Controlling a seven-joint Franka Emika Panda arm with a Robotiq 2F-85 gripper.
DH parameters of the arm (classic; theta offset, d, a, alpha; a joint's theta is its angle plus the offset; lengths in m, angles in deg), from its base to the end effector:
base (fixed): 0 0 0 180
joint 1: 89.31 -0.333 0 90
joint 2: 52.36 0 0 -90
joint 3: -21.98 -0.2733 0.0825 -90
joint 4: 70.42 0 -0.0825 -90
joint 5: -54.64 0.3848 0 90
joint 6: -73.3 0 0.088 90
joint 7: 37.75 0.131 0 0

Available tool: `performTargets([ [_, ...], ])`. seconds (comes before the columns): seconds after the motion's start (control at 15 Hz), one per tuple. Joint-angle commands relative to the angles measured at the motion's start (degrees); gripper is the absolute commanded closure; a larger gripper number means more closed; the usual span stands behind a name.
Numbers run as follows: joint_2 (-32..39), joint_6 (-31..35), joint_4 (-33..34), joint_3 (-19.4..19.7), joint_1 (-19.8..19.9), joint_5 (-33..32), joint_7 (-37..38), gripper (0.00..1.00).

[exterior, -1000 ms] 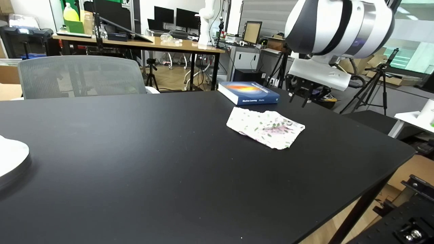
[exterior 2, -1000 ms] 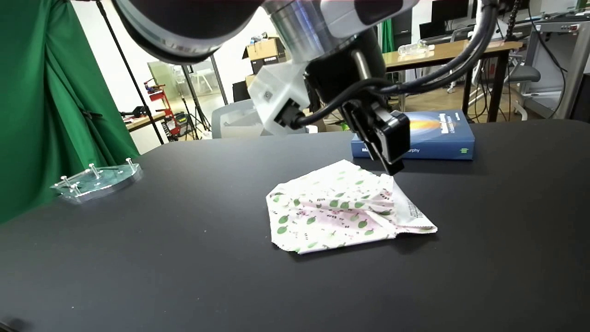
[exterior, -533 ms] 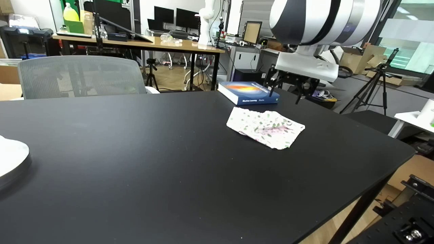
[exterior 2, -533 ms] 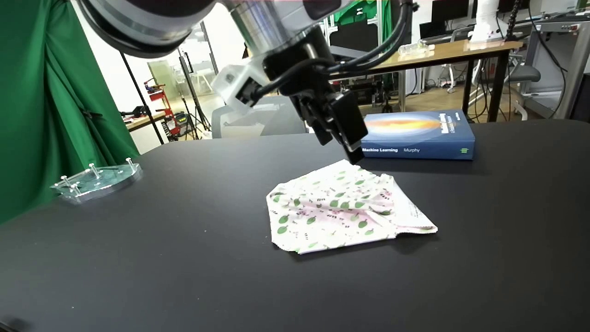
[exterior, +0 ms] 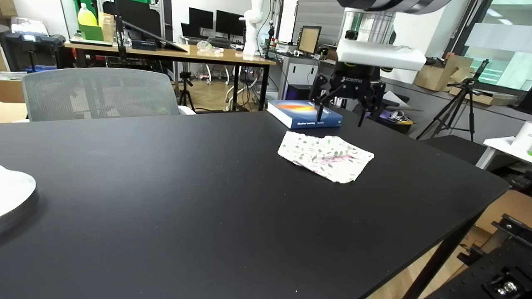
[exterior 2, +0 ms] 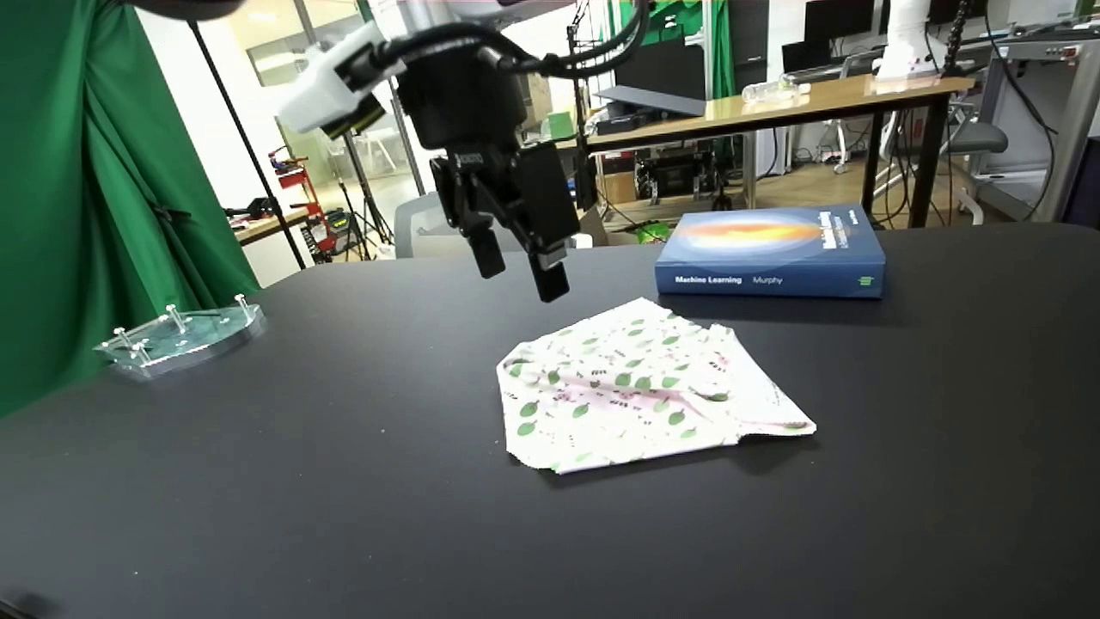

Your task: Unfold the towel.

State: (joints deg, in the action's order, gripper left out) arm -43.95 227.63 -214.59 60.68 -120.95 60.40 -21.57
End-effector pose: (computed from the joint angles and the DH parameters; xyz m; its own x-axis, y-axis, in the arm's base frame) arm 0.4639 -0.0719 0.1752 0.8816 -0.4655 0.0773 -0.4683 -0.8833 0.0215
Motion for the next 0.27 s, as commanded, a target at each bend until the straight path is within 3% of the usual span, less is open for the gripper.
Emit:
performTargets([
  [0.0, -6.9, -9.5, -0.5, -12.7, 13.6, -6.6, -0.9, 0.00],
  [0.2, -8.8, -17.6, -0.2, -21.8, 22.2, -8.0, -4.2, 0.00],
])
